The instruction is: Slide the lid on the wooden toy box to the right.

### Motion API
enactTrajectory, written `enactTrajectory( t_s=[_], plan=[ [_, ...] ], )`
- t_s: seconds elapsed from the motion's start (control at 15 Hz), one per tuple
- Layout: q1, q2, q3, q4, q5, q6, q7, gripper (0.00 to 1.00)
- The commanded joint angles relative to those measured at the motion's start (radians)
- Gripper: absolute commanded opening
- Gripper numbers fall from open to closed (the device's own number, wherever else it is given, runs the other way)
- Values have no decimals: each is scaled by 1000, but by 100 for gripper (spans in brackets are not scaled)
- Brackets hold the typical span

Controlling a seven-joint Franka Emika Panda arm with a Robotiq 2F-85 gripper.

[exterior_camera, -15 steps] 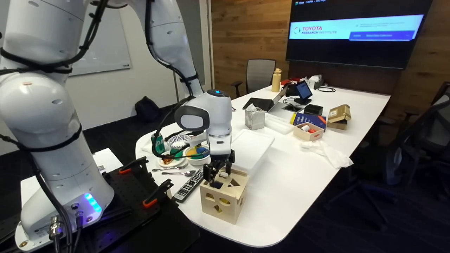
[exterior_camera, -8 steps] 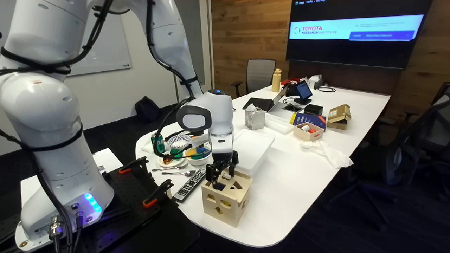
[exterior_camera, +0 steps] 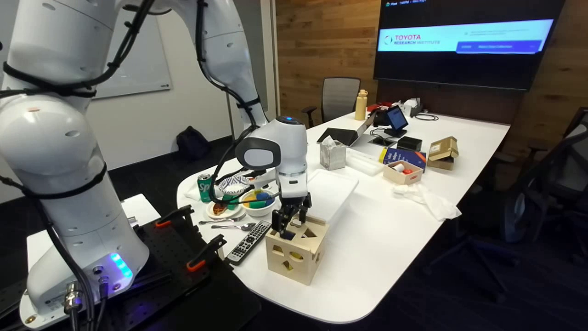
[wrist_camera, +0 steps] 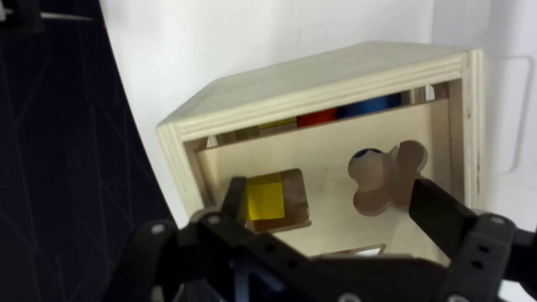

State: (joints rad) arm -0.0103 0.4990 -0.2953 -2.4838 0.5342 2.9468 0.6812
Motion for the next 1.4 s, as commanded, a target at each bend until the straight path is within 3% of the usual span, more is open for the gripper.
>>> enactTrajectory(
  t_s=[0.0, 0.47, 0.87, 1.07, 1.13, 1.33],
  plan=[
    [-149, -33, 165, 23, 88, -50, -121, 100],
    [-406, -27, 422, 14, 314, -156, -354, 100],
    [-518, 0, 526, 23, 452, -234, -503, 100],
    [-516, -46, 520, -11, 442, -227, -485, 100],
    [-399, -70, 410, -13, 489, -260, -499, 100],
    [-283, -94, 291, -34, 429, -244, -406, 100]
  ],
)
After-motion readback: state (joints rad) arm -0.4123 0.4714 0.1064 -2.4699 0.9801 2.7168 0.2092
